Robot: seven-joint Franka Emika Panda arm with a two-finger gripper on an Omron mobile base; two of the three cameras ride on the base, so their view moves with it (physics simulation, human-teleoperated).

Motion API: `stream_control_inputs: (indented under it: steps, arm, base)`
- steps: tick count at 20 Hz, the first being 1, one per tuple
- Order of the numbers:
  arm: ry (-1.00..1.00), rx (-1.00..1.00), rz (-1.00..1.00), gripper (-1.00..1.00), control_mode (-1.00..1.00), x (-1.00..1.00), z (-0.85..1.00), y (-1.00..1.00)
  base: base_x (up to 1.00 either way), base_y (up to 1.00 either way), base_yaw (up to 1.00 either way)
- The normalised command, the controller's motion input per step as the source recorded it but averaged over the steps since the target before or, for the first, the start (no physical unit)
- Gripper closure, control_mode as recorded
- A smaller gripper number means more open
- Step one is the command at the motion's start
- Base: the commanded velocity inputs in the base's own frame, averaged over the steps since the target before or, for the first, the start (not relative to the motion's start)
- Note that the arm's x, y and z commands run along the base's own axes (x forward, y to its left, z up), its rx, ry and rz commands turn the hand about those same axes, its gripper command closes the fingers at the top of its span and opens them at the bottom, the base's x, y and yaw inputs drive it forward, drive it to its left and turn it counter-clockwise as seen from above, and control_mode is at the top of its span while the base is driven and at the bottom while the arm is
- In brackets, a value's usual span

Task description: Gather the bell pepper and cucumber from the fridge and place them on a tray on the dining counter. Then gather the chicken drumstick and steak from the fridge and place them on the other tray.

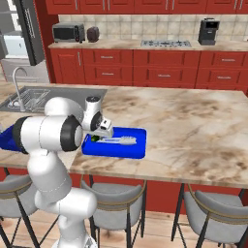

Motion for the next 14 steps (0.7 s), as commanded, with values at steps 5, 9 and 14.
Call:
stream_control_inputs:
  steps: [5, 9, 14]
  arm:
    - [0.00, 0.00, 0.00, 1.00, -1.00, 0.02, -0.23, 0.06]
    - [0.00, 0.00, 0.00, 1.00, -1.00, 0.00, -0.23, 0.05]
    - [0.00, -0.02, 0.00, -1.00, -1.00, -0.10, -0.16, 0.03]
  base:
    - [0.00, 0.00, 0.00]
    - [0.00, 0.00, 0.00]
    - [0.00, 0.00, 0.00]
